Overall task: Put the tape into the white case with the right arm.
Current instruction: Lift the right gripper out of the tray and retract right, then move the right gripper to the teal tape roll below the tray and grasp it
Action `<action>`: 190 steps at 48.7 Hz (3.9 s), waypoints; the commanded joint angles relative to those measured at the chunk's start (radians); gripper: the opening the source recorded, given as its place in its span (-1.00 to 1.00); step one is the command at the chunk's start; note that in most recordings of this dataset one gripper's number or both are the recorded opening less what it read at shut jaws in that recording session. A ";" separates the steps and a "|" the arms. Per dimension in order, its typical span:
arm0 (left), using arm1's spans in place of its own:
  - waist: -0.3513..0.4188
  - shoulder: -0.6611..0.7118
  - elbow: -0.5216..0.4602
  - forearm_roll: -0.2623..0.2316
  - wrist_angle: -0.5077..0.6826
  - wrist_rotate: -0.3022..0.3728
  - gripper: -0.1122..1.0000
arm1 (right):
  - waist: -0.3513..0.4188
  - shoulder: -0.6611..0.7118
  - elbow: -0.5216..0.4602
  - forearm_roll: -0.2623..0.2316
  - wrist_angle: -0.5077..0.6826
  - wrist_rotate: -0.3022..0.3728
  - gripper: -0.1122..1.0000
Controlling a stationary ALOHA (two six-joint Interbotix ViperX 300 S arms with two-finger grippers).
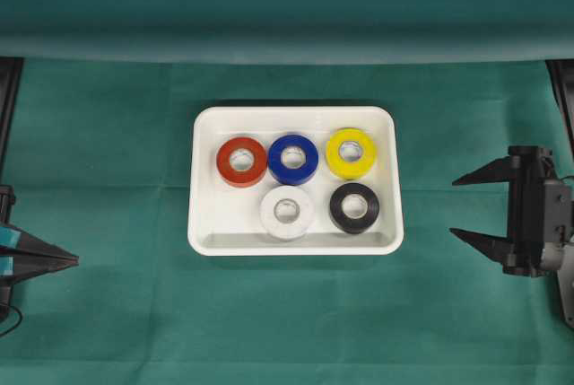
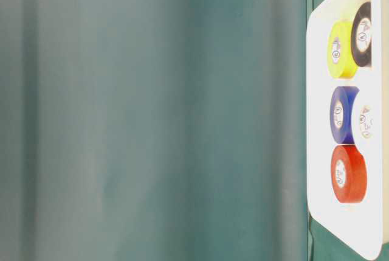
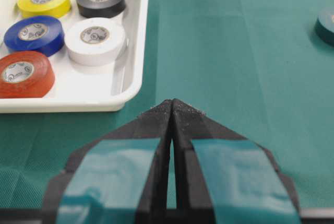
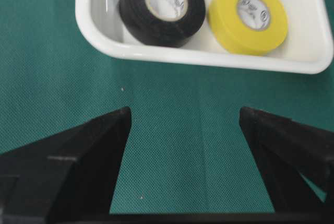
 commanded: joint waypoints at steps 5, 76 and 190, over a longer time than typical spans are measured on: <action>0.002 0.008 -0.011 0.000 -0.006 0.002 -0.80 | 0.054 -0.002 -0.011 0.003 -0.006 0.026 0.33; 0.002 0.008 -0.011 0.000 -0.005 0.002 -0.80 | 0.577 0.339 -0.216 0.006 -0.005 0.166 0.33; 0.002 0.008 -0.011 -0.002 -0.005 -0.002 -0.80 | 0.735 1.032 -0.877 0.009 -0.018 0.172 -0.22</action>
